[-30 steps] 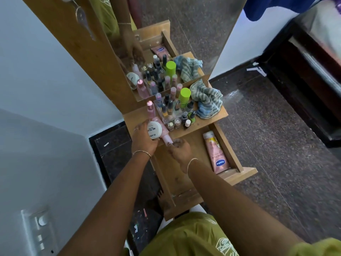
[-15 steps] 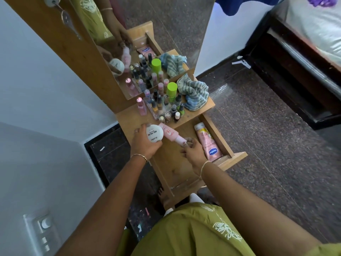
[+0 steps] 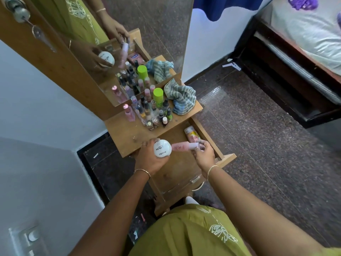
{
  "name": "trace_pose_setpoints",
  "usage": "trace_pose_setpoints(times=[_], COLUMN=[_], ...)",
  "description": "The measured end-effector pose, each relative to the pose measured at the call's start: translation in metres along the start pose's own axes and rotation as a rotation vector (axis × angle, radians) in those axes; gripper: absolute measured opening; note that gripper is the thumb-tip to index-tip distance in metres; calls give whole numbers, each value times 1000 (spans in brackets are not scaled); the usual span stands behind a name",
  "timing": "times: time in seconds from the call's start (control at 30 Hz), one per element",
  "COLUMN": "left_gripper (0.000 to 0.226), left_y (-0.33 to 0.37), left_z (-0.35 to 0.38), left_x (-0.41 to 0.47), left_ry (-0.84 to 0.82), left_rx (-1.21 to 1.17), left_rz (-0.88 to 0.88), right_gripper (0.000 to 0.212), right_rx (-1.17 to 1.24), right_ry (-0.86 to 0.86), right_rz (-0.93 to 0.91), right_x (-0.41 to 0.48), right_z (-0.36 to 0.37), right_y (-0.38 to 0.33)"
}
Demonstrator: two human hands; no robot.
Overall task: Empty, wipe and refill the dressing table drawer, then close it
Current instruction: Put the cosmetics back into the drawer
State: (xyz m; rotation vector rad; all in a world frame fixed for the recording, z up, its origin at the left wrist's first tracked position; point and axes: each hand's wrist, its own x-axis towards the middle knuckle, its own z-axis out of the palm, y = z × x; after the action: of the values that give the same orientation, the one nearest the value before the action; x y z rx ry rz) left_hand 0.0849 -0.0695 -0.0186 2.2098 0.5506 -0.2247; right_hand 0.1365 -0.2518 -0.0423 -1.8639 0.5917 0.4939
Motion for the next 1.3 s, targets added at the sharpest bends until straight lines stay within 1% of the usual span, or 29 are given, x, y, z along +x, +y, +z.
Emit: trace_pose_setpoints(times=[0.07, 0.2, 0.3, 0.43, 0.5, 0.6, 0.7, 0.87, 1.0, 1.07, 1.13, 1.2, 1.23, 1.3], left_gripper=[72, 75, 75, 76, 76, 77, 76, 78, 78, 79, 79, 78, 78, 77], left_y=[2, 3, 0, -7, -10, -14, -18, -26, -30, -32, -33, -34, -34, -34], left_z=[5, 18, 31, 48, 55, 61, 67, 78, 87, 91, 94, 97, 100, 105], left_x=[3, 12, 18, 23, 23, 25, 29, 38, 43, 45, 46, 46, 46, 43], left_ry=[-11, -35, -44, -58, -66, -60, -59, -65, -77, -84, -94, -112, -121, -134], left_rx=[1, -3, 6, 5, 3, 0, 7, 17, 19, 25, 25, 45, 54, 38], left_rz=[-19, -63, -87, -122, -135, -153, -171, -213, -230, -231, -242, -243, -243, -253], right_gripper=[24, 19, 17, 21, 20, 17, 13, 16, 21, 17, 5, 18, 21, 9], right_rx=[-92, -138, -160, -240, -228, -237, -172, -140, 61, 120, 119, 89, 85, 121], right_ry=[36, 57, 80, 64, 78, 79, 82, 125, 157, 159, 137, 78, 95, 190], right_rz=[-31, -50, -5, 89, 160, 216, 280, 360, 470, 500, 523, 563, 565, 524], right_x=[8, 30, 43, 54, 56, 55, 59, 69, 74, 75, 77, 78, 77, 75], right_z=[1, 5, 10, 18, 22, 28, 37, 54, 67, 69, 68, 66, 65, 65], right_y=[-5, -14, -16, -8, -3, 9, 21, 32, 40, 44, 45, 45, 44, 40])
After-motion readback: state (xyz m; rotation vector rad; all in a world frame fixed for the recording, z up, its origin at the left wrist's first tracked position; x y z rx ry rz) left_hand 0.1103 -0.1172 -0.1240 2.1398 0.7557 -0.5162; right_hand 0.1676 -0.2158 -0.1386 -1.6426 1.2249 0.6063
